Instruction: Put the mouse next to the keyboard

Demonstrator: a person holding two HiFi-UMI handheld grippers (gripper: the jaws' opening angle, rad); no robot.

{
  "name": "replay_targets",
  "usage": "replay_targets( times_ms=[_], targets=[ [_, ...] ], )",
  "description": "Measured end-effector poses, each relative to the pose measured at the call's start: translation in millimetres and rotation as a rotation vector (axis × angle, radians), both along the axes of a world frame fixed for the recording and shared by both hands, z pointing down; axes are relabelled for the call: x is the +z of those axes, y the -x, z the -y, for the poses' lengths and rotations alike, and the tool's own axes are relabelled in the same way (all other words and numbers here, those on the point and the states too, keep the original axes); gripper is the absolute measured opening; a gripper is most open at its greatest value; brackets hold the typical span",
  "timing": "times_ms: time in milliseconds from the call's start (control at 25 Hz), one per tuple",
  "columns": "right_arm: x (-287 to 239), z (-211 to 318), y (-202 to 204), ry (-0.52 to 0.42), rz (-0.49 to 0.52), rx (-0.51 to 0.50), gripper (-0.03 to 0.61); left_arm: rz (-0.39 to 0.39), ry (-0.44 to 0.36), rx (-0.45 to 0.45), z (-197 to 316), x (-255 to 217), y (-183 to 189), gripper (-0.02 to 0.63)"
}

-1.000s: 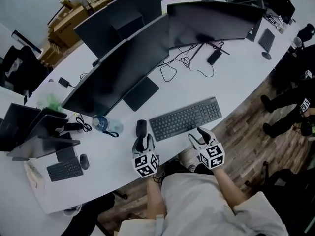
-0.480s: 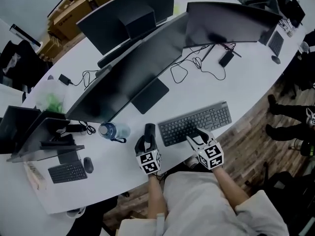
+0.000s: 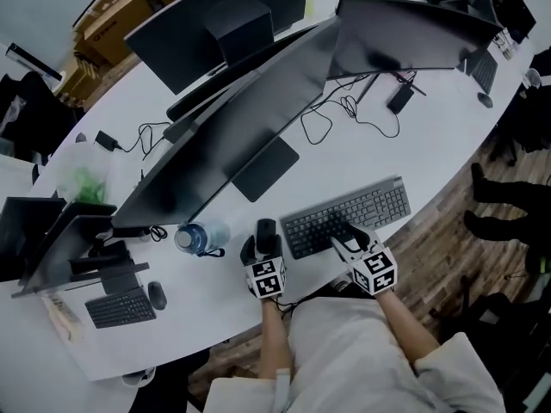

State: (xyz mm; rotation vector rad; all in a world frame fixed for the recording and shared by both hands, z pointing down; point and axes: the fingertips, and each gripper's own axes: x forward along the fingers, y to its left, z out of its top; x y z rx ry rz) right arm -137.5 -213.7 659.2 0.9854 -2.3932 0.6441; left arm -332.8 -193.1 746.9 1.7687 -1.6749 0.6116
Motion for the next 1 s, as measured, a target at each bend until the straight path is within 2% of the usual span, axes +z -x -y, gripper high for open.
replay_targets(
  times_ms=[280, 400, 720, 1000],
  targets=[
    [8.5, -3.7, -1.5, 0.029, -0.004, 0.018, 0.203, 0.047, 0.059, 0.036, -2.4, 29.3, -0.8, 0.307],
    [10.4, -6.1, -2.2, 0.029, -0.011, 0.021, 0.201, 0.078, 0.049, 0.027, -2.0, 33.9, 0.0, 0.301],
    [8.4, -9.3, 0.2, 0.008, 0.004, 0.057, 0.184, 0.086, 0.054, 0.042, -4.9, 32.3, 4.2, 0.299],
    [8.3, -15.0, -5.1, -0.011, 0.015, 0.095, 0.091, 0.094, 0.041, 0.065, -13.1, 28.7, -2.4, 0.299]
  ],
)
